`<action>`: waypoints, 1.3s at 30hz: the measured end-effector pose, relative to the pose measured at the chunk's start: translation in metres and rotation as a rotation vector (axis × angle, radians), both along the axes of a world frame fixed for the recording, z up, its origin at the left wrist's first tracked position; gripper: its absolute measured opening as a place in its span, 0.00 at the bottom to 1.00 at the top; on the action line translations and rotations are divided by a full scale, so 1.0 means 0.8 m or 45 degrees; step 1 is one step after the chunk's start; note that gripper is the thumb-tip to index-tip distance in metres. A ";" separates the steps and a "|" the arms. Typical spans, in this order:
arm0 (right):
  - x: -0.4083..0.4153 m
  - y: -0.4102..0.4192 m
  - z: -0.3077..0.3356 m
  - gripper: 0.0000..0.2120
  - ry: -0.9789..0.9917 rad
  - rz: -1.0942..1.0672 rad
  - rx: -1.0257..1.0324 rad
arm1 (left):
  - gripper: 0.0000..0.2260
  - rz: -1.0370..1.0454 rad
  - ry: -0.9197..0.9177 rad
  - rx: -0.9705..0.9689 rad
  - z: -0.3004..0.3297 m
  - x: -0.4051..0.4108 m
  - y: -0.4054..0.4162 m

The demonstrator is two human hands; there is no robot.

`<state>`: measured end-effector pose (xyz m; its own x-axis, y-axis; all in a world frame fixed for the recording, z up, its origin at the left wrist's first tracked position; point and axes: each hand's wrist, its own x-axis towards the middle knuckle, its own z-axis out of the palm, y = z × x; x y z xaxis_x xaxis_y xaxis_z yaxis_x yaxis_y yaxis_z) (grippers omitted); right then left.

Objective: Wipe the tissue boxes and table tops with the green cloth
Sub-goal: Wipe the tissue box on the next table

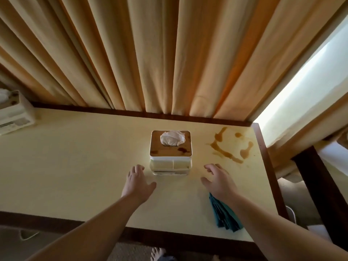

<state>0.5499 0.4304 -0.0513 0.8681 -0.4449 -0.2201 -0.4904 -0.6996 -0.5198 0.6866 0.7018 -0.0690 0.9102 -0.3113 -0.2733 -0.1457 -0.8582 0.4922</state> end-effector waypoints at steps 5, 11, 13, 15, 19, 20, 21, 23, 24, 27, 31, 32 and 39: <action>-0.060 -0.007 -0.017 0.17 0.070 0.026 -0.149 | 0.31 -0.204 -0.104 0.157 -0.022 -0.022 0.015; -0.083 -0.016 -0.013 0.21 0.154 -0.037 -0.018 | 0.29 -0.206 -0.190 0.115 -0.030 -0.024 0.023; -0.087 -0.023 -0.007 0.23 0.173 -0.005 -0.037 | 0.28 -0.203 -0.209 0.110 -0.033 -0.024 0.024; -0.091 -0.028 -0.001 0.22 0.194 0.033 -0.047 | 0.28 -0.200 -0.214 0.100 -0.036 -0.027 0.024; -0.092 -0.031 0.003 0.21 0.272 0.198 -0.059 | 0.26 -0.211 -0.194 0.099 -0.037 -0.030 0.021; -0.091 -0.031 0.002 0.20 0.289 0.239 -0.068 | 0.26 -0.198 -0.186 0.090 -0.036 -0.032 0.020; -0.088 -0.032 0.002 0.20 0.298 0.267 -0.076 | 0.26 -0.176 -0.188 0.079 -0.036 -0.036 0.019; -0.083 -0.036 0.000 0.19 0.294 0.292 -0.092 | 0.24 -0.125 -0.217 0.059 -0.035 -0.049 0.016; -0.080 -0.038 -0.001 0.18 0.282 0.298 -0.102 | 0.23 -0.110 -0.240 0.049 -0.034 -0.059 0.013; -0.076 -0.045 -0.002 0.13 0.243 0.328 -0.118 | 0.17 -0.149 -0.312 -0.031 -0.033 -0.093 -0.004; -0.081 -0.052 -0.004 0.09 0.191 0.382 -0.067 | 0.14 -0.314 -0.197 -0.227 -0.024 -0.135 -0.058; -0.083 -0.053 -0.004 0.07 0.171 0.389 -0.047 | 0.15 -0.354 -0.121 -0.260 -0.020 -0.142 -0.075; -0.093 -0.061 -0.004 0.04 0.018 0.347 0.051 | 0.31 -0.440 0.266 -0.262 0.003 -0.176 -0.172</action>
<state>0.4756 0.3819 -0.0547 0.9514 -0.1862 -0.2455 -0.2942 -0.7856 -0.5443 0.5461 0.5642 -0.0668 0.6752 -0.6541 -0.3410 -0.2856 -0.6581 0.6967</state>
